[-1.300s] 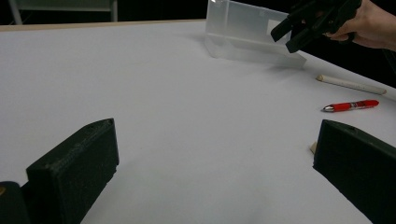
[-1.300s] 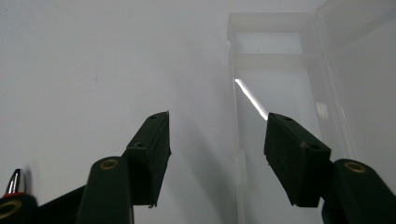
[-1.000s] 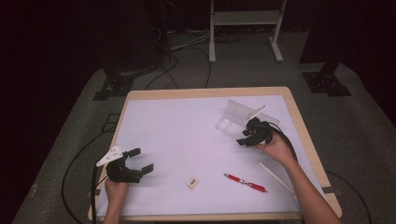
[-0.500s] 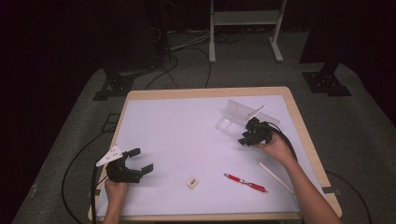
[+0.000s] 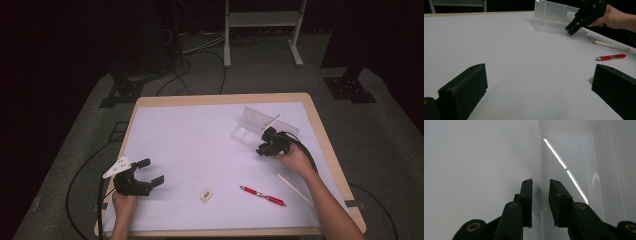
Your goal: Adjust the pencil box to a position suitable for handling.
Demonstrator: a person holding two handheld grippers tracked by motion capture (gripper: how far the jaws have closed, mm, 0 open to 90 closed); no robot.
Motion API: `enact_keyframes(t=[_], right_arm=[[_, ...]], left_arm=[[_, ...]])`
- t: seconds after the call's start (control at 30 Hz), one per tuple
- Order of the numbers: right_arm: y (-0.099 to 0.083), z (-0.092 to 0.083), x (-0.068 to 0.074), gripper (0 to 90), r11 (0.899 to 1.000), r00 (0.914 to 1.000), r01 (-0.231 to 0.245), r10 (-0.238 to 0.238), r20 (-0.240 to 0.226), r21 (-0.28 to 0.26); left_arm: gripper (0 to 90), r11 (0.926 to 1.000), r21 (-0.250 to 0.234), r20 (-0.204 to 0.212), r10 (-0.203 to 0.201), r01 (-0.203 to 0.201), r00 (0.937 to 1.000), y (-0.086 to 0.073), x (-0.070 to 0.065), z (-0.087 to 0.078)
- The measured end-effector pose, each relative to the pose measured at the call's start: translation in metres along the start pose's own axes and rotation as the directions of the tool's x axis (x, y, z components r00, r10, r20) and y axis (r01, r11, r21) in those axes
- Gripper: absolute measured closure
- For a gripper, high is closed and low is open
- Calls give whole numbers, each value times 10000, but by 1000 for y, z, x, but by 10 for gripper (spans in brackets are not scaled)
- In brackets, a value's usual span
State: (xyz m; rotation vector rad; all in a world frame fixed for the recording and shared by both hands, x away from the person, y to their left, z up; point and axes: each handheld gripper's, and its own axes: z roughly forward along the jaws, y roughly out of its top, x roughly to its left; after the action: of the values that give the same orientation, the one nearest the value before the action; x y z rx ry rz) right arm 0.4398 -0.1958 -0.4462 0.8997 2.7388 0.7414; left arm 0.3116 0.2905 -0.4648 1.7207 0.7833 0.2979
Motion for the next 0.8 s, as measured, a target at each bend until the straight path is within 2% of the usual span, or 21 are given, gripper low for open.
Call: enact_keyframes(t=[0.47,0.53,0.8], right_arm=[[1,4,4,804,9991,9989,395,-398,243,121],[0,4,4,840,9989,9984,448,-451,333,106],[0,4,5,855,9976,9966,676,-680,468,116]], left_arm=[[0,10000,-9,7,-23,23,10000,0,0,0],[0,10000,-11,4,-7,7,10000,0,0,0],[0,10000,0,-4,-16,16,10000,0,0,0]])
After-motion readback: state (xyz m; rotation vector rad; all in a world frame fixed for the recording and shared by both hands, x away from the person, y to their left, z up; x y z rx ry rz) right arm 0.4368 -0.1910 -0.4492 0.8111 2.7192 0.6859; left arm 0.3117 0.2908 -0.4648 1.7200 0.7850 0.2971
